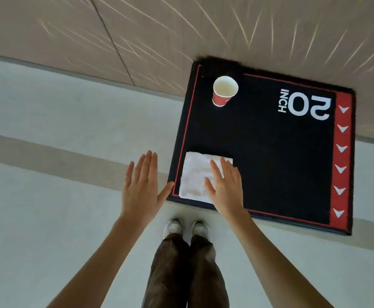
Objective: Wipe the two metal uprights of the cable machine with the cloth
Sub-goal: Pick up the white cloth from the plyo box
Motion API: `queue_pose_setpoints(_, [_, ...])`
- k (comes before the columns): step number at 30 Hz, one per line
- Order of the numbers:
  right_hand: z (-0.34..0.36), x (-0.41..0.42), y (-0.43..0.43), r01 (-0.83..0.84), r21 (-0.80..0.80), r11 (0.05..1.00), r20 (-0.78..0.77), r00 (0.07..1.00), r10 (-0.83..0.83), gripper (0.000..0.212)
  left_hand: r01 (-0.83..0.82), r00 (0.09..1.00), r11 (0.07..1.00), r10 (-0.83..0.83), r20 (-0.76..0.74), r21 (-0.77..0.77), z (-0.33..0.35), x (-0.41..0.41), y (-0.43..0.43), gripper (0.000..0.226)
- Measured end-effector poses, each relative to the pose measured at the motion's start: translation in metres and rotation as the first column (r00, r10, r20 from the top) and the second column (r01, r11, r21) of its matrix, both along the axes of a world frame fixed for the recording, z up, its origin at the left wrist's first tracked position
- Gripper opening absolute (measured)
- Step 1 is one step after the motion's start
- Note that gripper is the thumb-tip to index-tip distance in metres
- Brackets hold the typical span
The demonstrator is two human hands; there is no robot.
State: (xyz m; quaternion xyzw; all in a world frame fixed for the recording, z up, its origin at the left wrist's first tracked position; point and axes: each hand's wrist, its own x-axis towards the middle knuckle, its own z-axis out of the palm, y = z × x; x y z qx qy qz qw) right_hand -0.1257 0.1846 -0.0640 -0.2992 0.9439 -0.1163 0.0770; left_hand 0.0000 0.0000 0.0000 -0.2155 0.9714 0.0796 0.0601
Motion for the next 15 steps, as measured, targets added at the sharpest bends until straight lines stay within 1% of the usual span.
queue_pose_setpoints(2, [-0.027, 0.003, -0.003, 0.044, 0.053, 0.998, 0.018, 0.999, -0.045, 0.054, -0.014, 1.0, 1.0, 0.015, -0.011, 0.015, -0.022, -0.004, -0.003, 0.078])
queue_pose_setpoints(4, [-0.05, 0.009, -0.007, 0.086, 0.103, 0.991, 0.085, 0.992, -0.095, 0.059, -0.017, 0.999, 1.0, 0.016, -0.027, -0.026, -0.045, -0.005, -0.005, 0.078])
queue_pose_setpoints(6, [-0.069, 0.015, -0.013, 0.128, 0.124, 0.984, 0.156, 0.977, -0.147, 0.067, -0.007, 0.998, 1.0, 0.005, -0.061, -0.028, -0.062, -0.007, -0.003, 0.078])
queue_pose_setpoints(8, [-0.083, 0.021, -0.023, 0.156, 0.156, 0.975, 0.188, 0.965, -0.184, 0.075, 0.015, 0.995, 0.998, -0.02, -0.093, -0.058, -0.076, -0.008, -0.004, 0.078])
queue_pose_setpoints(11, [-0.096, 0.028, -0.044, 0.224, 0.115, 0.968, 0.163, 0.957, -0.241, 0.086, 0.012, 0.994, 0.998, -0.019, -0.104, -0.064, -0.088, -0.01, -0.006, 0.079])
queue_pose_setpoints(12, [-0.101, 0.029, -0.05, 0.235, 0.095, 0.967, 0.13, 0.96, -0.246, 0.088, 0.008, 0.993, 0.998, -0.015, -0.113, -0.062, -0.091, -0.011, -0.006, 0.079])
queue_pose_setpoints(15, [-0.109, 0.028, -0.055, 0.232, 0.066, 0.97, 0.065, 0.969, -0.237, 0.086, 0.015, 0.993, 0.998, -0.022, -0.119, -0.058, -0.096, -0.012, -0.005, 0.079])
